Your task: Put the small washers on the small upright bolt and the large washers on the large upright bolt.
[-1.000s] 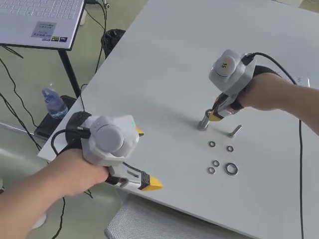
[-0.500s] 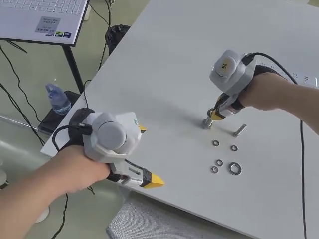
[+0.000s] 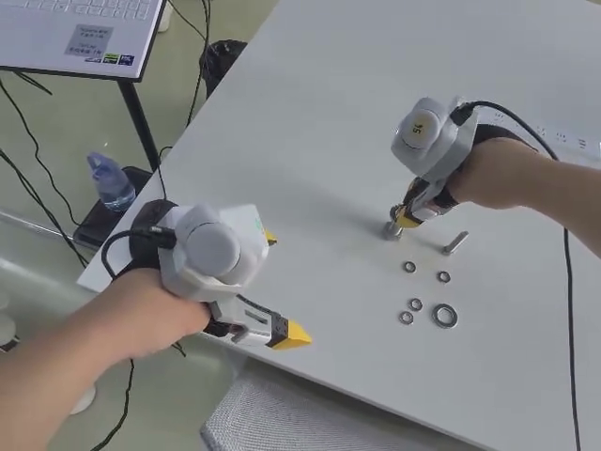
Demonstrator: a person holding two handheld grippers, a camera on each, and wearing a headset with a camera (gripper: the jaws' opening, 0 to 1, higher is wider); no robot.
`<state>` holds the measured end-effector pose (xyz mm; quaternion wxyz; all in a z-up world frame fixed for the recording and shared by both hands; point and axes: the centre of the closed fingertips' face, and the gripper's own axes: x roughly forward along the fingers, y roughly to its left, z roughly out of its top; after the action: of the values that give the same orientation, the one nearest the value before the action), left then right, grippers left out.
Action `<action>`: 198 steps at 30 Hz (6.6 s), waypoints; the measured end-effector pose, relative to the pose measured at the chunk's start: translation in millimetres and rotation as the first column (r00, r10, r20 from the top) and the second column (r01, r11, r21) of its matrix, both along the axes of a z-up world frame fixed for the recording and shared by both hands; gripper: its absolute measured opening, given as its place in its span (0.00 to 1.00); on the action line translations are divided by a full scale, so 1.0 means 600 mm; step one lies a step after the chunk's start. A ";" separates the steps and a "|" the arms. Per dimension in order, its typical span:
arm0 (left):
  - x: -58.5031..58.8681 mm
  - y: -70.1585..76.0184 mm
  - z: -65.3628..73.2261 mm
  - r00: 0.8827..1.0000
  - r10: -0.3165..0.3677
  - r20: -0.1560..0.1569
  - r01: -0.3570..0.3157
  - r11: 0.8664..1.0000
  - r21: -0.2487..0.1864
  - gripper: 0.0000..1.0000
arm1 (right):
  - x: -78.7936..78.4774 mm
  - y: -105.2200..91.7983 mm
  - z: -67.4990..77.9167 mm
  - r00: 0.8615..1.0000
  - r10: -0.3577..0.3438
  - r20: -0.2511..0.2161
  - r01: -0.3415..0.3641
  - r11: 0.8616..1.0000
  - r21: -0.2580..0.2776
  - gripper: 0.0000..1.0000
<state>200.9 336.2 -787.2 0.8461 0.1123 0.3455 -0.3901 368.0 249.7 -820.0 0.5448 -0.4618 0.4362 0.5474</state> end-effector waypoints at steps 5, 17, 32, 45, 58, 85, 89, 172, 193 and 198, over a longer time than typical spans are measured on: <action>0.001 0.000 0.001 1.000 0.000 0.001 0.000 1.000 -0.002 0.80 | 0.012 -0.003 -0.018 1.000 -0.001 -0.004 0.001 1.000 -0.003 0.22; 0.011 0.001 0.003 1.000 0.011 0.003 -0.011 1.000 -0.007 0.80 | 0.016 -0.005 -0.047 1.000 -0.013 -0.005 0.013 1.000 0.005 0.22; 0.015 -0.001 -0.003 1.000 0.012 -0.006 -0.012 1.000 -0.008 0.80 | 0.002 -0.014 -0.059 1.000 -0.021 -0.006 0.021 1.000 -0.006 0.22; 0.017 -0.001 -0.006 1.000 0.010 -0.009 -0.010 1.000 -0.009 0.79 | 0.018 -0.017 -0.067 0.999 -0.038 -0.019 0.038 0.999 -0.015 0.23; 0.013 0.004 -0.007 1.000 0.015 -0.016 -0.015 1.000 -0.007 0.78 | 0.019 -0.025 -0.082 0.999 -0.040 -0.031 0.039 0.999 -0.016 0.25; 0.013 -0.006 0.007 1.000 0.004 0.004 -0.004 1.000 -0.023 0.79 | 0.038 -0.017 -0.034 0.999 -0.031 -0.029 0.032 0.999 0.038 0.44; 0.014 -0.007 0.007 1.000 -0.001 0.003 0.001 1.000 -0.025 0.81 | 0.040 -0.023 -0.025 0.999 -0.041 -0.020 0.042 0.998 0.044 0.44; 0.032 -0.033 0.028 0.999 -0.043 0.024 0.044 0.999 -0.029 0.91 | -0.146 -0.188 -0.013 0.982 -0.181 -0.047 0.183 0.982 0.041 0.42; 0.034 -0.028 0.030 0.999 -0.042 0.024 0.043 0.999 -0.027 0.89 | -0.135 -0.188 -0.089 0.978 -0.205 -0.035 0.206 0.978 0.027 0.41; 0.032 -0.025 0.027 0.999 -0.045 0.018 0.045 0.999 -0.017 0.88 | -0.137 -0.192 -0.096 0.978 -0.204 -0.033 0.205 0.979 0.015 0.40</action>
<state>220.0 321.1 -771.2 0.8411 0.1159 0.3319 -0.4110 285.9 134.2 -877.4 0.5956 -0.4008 0.4846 0.4998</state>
